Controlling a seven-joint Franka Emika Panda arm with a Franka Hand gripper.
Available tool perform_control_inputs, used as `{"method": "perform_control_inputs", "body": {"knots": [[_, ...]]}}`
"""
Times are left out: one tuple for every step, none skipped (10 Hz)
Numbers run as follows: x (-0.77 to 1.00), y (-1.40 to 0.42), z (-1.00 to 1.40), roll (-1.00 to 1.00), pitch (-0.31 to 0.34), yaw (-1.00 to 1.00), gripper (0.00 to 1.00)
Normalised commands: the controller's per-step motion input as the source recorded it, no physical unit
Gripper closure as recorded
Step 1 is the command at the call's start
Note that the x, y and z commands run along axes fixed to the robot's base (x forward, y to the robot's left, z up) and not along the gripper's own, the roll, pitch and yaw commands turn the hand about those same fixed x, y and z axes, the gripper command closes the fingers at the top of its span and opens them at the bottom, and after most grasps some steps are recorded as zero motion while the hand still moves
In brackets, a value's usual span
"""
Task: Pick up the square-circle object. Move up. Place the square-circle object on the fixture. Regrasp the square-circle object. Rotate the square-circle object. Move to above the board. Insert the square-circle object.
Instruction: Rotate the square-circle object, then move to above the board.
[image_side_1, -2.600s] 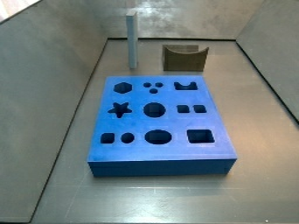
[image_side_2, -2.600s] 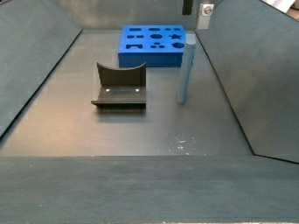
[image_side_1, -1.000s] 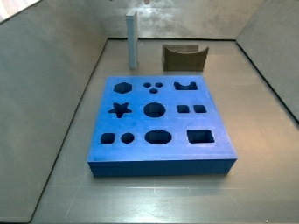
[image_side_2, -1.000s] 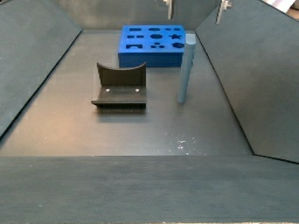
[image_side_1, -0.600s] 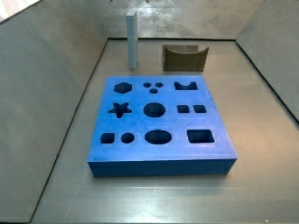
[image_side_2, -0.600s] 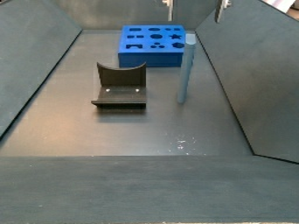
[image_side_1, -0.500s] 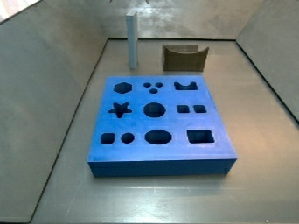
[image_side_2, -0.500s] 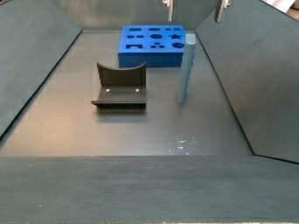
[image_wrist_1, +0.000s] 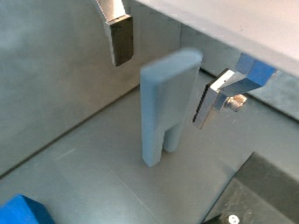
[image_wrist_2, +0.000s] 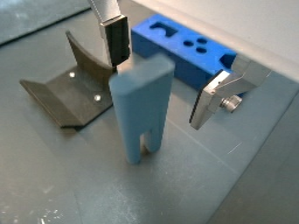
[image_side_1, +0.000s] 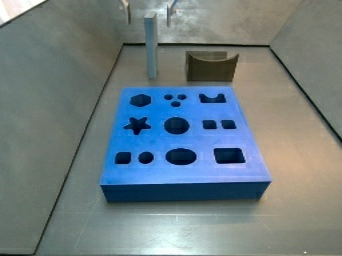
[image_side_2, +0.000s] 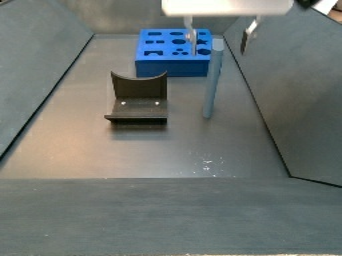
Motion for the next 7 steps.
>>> {"method": "perform_control_inputs", "body": {"knots": [[0.01, 0.02, -0.45, -0.10, -0.064, 0.04, 0.00], [0.01, 0.01, -0.24, -0.09, -0.066, 0.04, 0.00], [0.00, 0.00, 0.00, -0.09, -0.061, 0.04, 1.00], [-0.25, -0.06, 1.00, -0.09, 0.238, -0.10, 1.00], [-0.25, -0.06, 1.00, -0.09, 0.228, -0.10, 1.00], [-0.24, -0.06, 1.00, -0.08, 0.184, -0.09, 1.00], [-0.22, -0.05, 1.00, -0.08, 0.111, -0.06, 1.00]]}}
